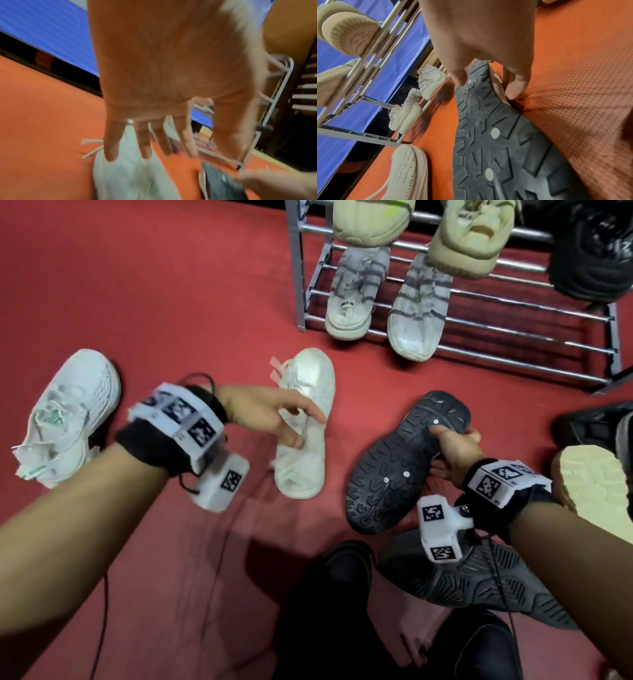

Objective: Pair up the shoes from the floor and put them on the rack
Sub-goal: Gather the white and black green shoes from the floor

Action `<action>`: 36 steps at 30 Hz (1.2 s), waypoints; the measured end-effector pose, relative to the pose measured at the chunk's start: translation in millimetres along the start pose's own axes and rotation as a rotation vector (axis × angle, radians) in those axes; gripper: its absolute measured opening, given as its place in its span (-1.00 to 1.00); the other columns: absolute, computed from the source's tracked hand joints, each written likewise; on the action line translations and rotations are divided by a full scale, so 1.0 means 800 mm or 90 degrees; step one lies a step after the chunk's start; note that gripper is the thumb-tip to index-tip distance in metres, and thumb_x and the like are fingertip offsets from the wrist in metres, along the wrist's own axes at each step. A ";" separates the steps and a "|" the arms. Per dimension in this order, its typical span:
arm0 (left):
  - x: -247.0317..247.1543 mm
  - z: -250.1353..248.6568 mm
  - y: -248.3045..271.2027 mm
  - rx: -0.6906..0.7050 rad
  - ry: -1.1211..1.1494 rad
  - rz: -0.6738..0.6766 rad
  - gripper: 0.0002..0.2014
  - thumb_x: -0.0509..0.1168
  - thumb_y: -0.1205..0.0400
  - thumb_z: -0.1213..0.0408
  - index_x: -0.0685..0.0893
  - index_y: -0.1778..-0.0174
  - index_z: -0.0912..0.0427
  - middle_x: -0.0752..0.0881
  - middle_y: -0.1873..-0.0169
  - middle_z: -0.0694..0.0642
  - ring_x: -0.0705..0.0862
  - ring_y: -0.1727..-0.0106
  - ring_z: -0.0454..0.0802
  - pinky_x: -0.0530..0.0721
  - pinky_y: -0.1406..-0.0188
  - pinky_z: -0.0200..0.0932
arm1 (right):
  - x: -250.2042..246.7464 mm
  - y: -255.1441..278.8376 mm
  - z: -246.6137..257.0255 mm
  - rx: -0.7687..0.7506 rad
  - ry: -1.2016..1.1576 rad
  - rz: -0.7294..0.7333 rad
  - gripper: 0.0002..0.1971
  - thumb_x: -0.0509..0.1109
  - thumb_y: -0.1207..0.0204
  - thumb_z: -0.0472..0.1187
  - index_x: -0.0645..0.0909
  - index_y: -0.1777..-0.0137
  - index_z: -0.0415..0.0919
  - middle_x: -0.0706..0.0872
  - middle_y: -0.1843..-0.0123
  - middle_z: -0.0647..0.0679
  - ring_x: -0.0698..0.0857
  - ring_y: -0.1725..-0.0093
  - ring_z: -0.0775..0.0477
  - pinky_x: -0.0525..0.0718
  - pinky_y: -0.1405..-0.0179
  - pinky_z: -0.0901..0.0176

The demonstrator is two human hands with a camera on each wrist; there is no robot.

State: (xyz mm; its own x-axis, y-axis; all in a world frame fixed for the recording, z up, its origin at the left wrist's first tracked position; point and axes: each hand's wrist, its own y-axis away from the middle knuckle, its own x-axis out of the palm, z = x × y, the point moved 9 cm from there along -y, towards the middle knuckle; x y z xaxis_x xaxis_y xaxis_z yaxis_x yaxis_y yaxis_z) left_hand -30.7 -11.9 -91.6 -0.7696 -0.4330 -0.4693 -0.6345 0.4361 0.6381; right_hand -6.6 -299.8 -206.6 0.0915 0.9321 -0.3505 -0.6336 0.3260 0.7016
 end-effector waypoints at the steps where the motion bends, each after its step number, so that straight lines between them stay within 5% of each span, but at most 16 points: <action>1: 0.010 0.013 -0.012 -0.022 0.003 -0.041 -0.54 0.44 -0.51 0.35 0.56 -0.34 0.04 0.54 -0.27 0.03 0.46 -0.31 -0.08 0.41 -0.15 -0.42 | -0.001 0.001 0.000 0.006 0.002 -0.004 -0.32 0.33 -0.54 -0.03 0.04 -0.55 -0.08 0.47 0.29 -0.12 0.48 0.46 -0.03 0.54 0.63 0.20; 4: 0.017 0.051 -0.034 -0.118 -0.026 -0.227 -0.53 0.37 -0.58 0.20 0.49 -0.42 0.11 0.41 -0.39 0.20 0.35 -0.47 0.14 0.29 -0.42 -0.19 | 0.003 0.010 0.002 0.021 0.025 -0.038 -0.20 0.43 -0.42 0.02 0.06 -0.54 -0.11 0.57 0.09 -0.17 0.57 0.33 -0.10 0.65 0.56 0.12; 6: 0.024 0.070 -0.034 -0.203 0.022 -0.315 -0.42 0.35 -0.58 0.09 0.35 -0.51 0.05 0.24 -0.46 0.21 0.20 -0.54 0.21 0.18 -0.52 -0.09 | -0.001 0.013 0.006 0.007 0.098 -0.086 -0.01 0.48 -0.23 0.14 0.02 -0.59 -0.06 0.50 -0.33 -0.25 0.63 -0.10 -0.31 0.69 -0.01 -0.21; 8: 0.039 0.075 -0.038 -0.235 0.099 -0.338 -0.26 0.36 -0.55 0.00 0.18 -0.60 0.05 0.12 -0.53 0.20 0.14 -0.57 0.21 0.18 -0.54 -0.02 | 0.000 0.023 0.021 -0.050 0.248 -0.120 0.01 0.45 -0.34 0.14 -0.11 -0.65 -0.01 0.22 -0.56 -0.32 0.38 -0.45 -0.46 0.36 -0.48 -0.28; 14: 0.076 0.069 -0.057 -0.288 0.044 -0.281 0.18 0.41 -0.40 -0.23 -0.28 -0.65 0.14 -0.36 -0.62 0.25 -0.29 -0.65 0.23 -0.03 -0.64 0.16 | 0.057 0.053 0.043 -0.056 0.403 -0.065 0.10 0.44 -0.39 0.24 -0.30 -0.67 0.03 -0.38 -0.63 -0.44 0.01 -0.58 -0.64 0.01 -0.54 -0.42; 19: 0.083 0.070 -0.059 -0.296 -0.012 -0.257 0.19 0.42 -0.41 -0.21 -0.33 -0.63 0.16 -0.40 -0.61 0.27 -0.33 -0.64 0.24 -0.06 -0.63 0.15 | 0.076 0.049 0.026 -0.051 0.514 -0.066 0.19 0.43 -0.29 0.37 -0.38 -0.65 0.09 -0.50 -0.60 -0.40 -0.09 -0.59 -0.64 -0.03 -0.53 -0.55; 29: 0.081 0.067 -0.055 -0.301 0.002 -0.248 0.16 0.41 -0.45 -0.15 -0.30 -0.64 0.18 -0.40 -0.60 0.28 -0.33 -0.64 0.25 -0.10 -0.62 0.09 | 0.069 0.052 0.031 -0.112 0.411 -0.140 0.10 0.57 -0.22 0.14 -0.09 -0.64 0.14 -0.29 -0.68 -0.28 0.18 -0.53 -0.52 0.22 -0.47 -0.35; 33: 0.080 0.067 -0.054 -0.287 -0.001 -0.258 0.15 0.41 -0.44 -0.16 -0.28 -0.65 0.20 -0.37 -0.60 0.31 -0.31 -0.64 0.27 -0.12 -0.62 0.09 | 0.083 0.059 0.056 -0.237 0.187 0.014 0.05 0.56 -0.28 -0.09 -0.07 -0.65 0.11 -0.07 -0.68 -0.17 0.22 -0.58 -0.27 0.24 -0.50 0.02; 36: 0.079 0.070 -0.055 -0.279 -0.003 -0.268 0.14 0.40 -0.44 -0.16 -0.27 -0.65 0.20 -0.36 -0.61 0.31 -0.29 -0.64 0.28 -0.11 -0.62 0.08 | 0.100 0.061 0.070 -0.229 0.007 0.166 0.09 0.53 -0.20 -0.18 -0.08 -0.63 0.17 0.46 -0.43 -0.10 0.54 -0.35 -0.09 0.49 -0.37 0.02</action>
State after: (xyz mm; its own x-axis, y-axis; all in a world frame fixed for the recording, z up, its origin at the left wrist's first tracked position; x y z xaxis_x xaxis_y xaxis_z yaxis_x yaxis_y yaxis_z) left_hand -55.9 -14.1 -183.4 -0.4604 -0.4939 -0.7376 -0.7963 -0.1373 0.5890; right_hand 12.9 -200.5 -165.5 -0.1138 0.9734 -0.1989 -0.8620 0.0029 0.5070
